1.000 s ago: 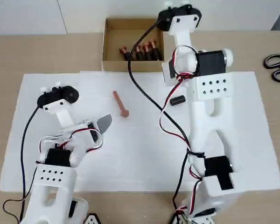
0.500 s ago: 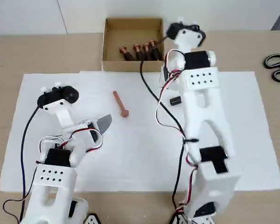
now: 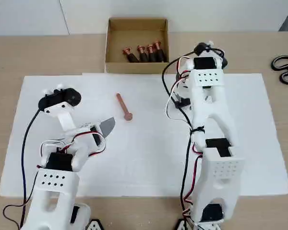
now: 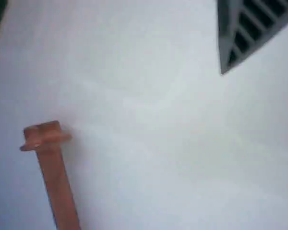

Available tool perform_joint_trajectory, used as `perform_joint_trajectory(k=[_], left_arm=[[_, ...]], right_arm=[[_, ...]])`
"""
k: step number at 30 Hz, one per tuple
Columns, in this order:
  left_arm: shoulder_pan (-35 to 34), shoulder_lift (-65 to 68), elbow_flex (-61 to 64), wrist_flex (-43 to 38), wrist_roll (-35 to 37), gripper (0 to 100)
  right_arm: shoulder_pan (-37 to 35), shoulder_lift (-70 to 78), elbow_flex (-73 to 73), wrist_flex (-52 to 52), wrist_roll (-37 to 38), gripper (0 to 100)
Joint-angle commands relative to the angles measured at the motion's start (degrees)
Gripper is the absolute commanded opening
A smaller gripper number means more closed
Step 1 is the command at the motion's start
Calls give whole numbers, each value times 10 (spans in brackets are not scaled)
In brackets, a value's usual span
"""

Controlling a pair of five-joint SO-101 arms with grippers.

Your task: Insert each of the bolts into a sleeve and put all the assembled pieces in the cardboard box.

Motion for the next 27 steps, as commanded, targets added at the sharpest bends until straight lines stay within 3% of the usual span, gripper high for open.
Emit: perform_joint_trajectory(k=[1,8,15,27], left_arm=[[-1,-6,-1,-9,-6,293],[-1,-6,-1,-9,-6,293],[0,-6,-1,-9,-6,293],[0,-4,-1,-7,-6,293]], right_arm=[[1,-2,-4,-25,-6,136],[-5,0,-1,-35,-9,136],[-13,1,-1,-35,-59,136],[-14,102,-4,-67,-60,136]])
